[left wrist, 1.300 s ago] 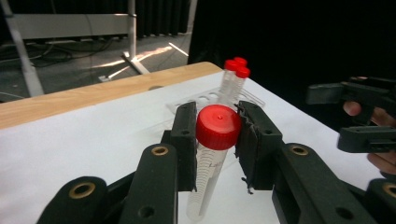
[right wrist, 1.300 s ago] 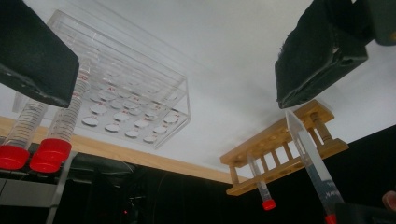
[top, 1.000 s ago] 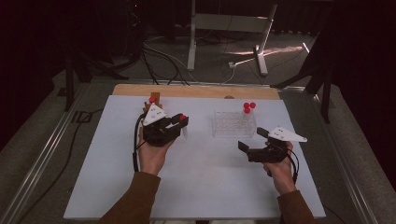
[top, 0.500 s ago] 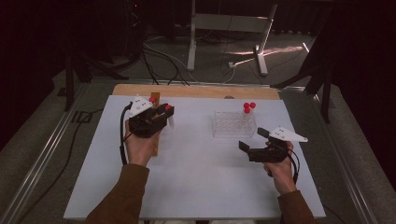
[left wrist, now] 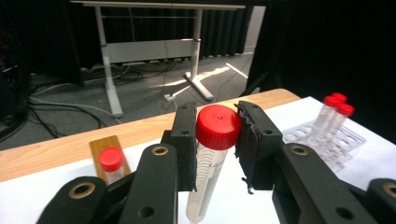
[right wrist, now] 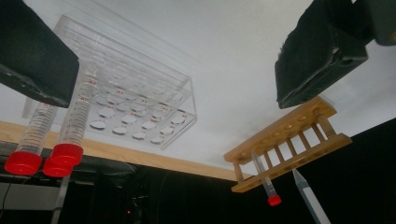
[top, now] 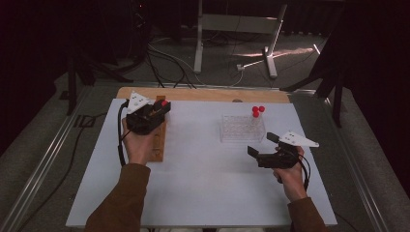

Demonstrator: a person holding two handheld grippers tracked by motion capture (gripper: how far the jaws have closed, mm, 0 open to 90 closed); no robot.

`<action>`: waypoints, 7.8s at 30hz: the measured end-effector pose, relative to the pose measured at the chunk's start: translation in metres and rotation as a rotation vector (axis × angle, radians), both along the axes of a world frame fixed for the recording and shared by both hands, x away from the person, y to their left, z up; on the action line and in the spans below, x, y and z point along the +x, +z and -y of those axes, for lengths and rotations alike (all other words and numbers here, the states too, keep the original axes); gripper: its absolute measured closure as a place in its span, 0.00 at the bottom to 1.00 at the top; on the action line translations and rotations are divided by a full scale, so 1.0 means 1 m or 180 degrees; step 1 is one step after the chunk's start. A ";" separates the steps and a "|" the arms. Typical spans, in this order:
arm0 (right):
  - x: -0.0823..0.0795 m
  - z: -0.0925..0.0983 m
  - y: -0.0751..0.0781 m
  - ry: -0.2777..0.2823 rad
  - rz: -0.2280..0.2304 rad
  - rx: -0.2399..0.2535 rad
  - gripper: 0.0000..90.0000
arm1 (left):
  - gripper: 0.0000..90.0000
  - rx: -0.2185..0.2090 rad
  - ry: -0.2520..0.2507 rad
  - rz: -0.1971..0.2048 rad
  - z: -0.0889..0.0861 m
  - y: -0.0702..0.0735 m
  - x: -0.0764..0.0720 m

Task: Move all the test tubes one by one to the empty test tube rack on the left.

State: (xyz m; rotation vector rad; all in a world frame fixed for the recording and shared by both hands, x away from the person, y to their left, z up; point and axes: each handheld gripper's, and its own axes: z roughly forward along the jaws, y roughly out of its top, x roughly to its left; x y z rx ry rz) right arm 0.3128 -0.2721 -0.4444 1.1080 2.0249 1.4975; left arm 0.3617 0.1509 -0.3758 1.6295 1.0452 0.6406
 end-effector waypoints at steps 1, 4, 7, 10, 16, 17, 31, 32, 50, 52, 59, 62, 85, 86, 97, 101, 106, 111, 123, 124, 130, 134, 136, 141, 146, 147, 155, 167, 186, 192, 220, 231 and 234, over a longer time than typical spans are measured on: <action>0.000 0.000 0.000 0.0001 0.0001 -0.0002 0.00 | 0.79 0.0007 0.0026 -0.0007 -0.002 0.000 0.002; 0.000 0.000 0.000 0.0003 0.0000 -0.0006 0.00 | 0.79 0.0040 0.0112 -0.0012 -0.004 -0.002 0.008; 0.000 0.000 0.000 0.0007 -0.0005 -0.0008 0.00 | 0.78 0.0061 0.0205 0.0004 -0.006 -0.002 0.012; 0.000 0.000 -0.001 0.0009 -0.0002 -0.0013 0.00 | 0.79 0.0064 0.0305 0.0007 -0.008 -0.004 0.018; 0.001 0.000 -0.002 0.0008 -0.0011 -0.0008 0.00 | 0.78 0.0016 0.0508 0.0015 -0.015 -0.008 0.026; 0.001 0.000 -0.002 0.0008 -0.0013 -0.0009 0.00 | 0.78 0.0003 0.0539 0.0011 -0.016 -0.009 0.028; 0.001 0.001 -0.002 0.0009 -0.0013 -0.0005 0.00 | 0.78 0.0048 0.0635 -0.0249 -0.015 -0.030 0.046; 0.001 0.001 -0.003 0.0011 -0.0014 -0.0004 0.00 | 0.78 0.0079 0.0636 -0.0285 -0.014 -0.032 0.047; 0.000 0.000 -0.003 0.0012 -0.0019 -0.0015 0.00 | 0.77 0.0157 0.0690 -0.0741 -0.011 -0.057 0.059; 0.000 0.000 -0.003 0.0013 -0.0016 -0.0013 0.00 | 0.77 0.0159 0.0685 -0.0775 -0.011 -0.059 0.059; 0.001 0.000 -0.003 0.0010 -0.0019 -0.0014 0.00 | 0.70 0.0139 0.0656 -0.0819 -0.011 -0.063 0.060; 0.001 0.001 -0.003 0.0006 -0.0010 -0.0006 0.00 | 0.54 0.0083 0.0612 -0.0762 -0.011 -0.060 0.057; 0.001 0.003 -0.004 -0.0063 -0.0026 0.0002 0.00 | 0.01 -0.0268 0.0272 -0.0339 -0.033 -0.040 -0.003; 0.001 0.003 -0.004 -0.0062 -0.0022 0.0001 0.00 | 0.01 -0.0262 0.0251 -0.0315 -0.034 -0.041 -0.006; 0.005 0.001 0.002 -0.0090 0.0010 -0.0011 0.00 | 0.01 -0.0180 0.0171 -0.0201 -0.042 -0.050 -0.045; 0.008 -0.002 0.002 -0.0093 0.0016 -0.0076 0.00 | 0.01 -0.0156 0.0193 -0.0218 -0.047 -0.056 -0.052; 0.017 -0.005 0.002 -0.0155 0.0021 -0.0148 0.00 | 0.01 -0.0184 0.0192 -0.0175 -0.050 -0.061 -0.059; 0.031 -0.008 0.003 -0.0275 -0.0004 -0.0190 0.00 | 0.01 -0.0187 0.0208 -0.0216 -0.052 -0.068 -0.059; 0.063 -0.008 -0.004 -0.0598 -0.0086 -0.0221 0.06 | 0.01 -0.0298 0.0239 -0.0147 -0.055 -0.066 -0.063; 0.066 -0.008 -0.005 -0.0614 -0.0083 -0.0249 0.07 | 0.01 -0.0298 0.0240 -0.0143 -0.055 -0.065 -0.064; 0.077 -0.013 -0.014 -0.0739 -0.0096 -0.0381 0.30 | 0.01 -0.0331 0.0230 -0.0127 -0.055 -0.064 -0.065; 0.082 -0.017 -0.023 -0.0861 -0.0067 -0.0508 0.49 | 0.01 -0.0339 0.0244 -0.0135 -0.057 -0.065 -0.065; 0.085 -0.019 -0.025 -0.0929 -0.0064 -0.0508 0.54 | 0.01 -0.0343 0.0239 -0.0143 -0.057 -0.065 -0.065; 0.091 -0.020 -0.031 -0.1027 -0.0108 -0.0511 0.66 | 0.01 -0.0346 0.0237 -0.0148 -0.056 -0.066 -0.065; 0.096 -0.019 -0.036 -0.1161 -0.0135 -0.0515 0.75 | 0.01 -0.0359 0.0243 -0.0134 -0.057 -0.065 -0.066; 0.097 -0.019 -0.036 -0.1157 -0.0144 -0.0516 0.77 | 0.01 -0.0362 0.0242 -0.0136 -0.057 -0.065 -0.066; 0.098 -0.022 -0.037 -0.1157 -0.0105 -0.0590 0.82 | 0.01 -0.0372 0.0262 -0.0141 -0.058 -0.065 -0.066; 0.094 -0.020 -0.027 -0.1131 -0.0002 -0.0530 0.82 | 0.01 -0.0366 0.0275 -0.0160 -0.058 -0.066 -0.066; 0.080 -0.017 0.008 -0.0997 0.0255 -0.0466 0.82 | 0.01 -0.0404 0.0329 -0.0180 -0.063 -0.067 -0.066; 0.070 -0.017 0.012 -0.0818 0.0272 -0.0432 0.82 | 0.01 -0.0413 0.0355 -0.0195 -0.065 -0.068 -0.066; 0.020 -0.030 -0.008 0.0006 0.0206 -0.0377 0.82 | 0.01 -0.0319 0.0305 -0.0280 -0.053 -0.069 -0.067; 0.015 -0.048 -0.010 0.0265 0.0168 -0.0435 0.82 | 0.01 -0.0318 0.0055 -0.0217 -0.025 -0.054 -0.075; 0.014 -0.054 -0.010 0.0328 0.0153 -0.0433 0.82 | 0.01 -0.0268 -0.0081 -0.0193 -0.010 -0.046 -0.076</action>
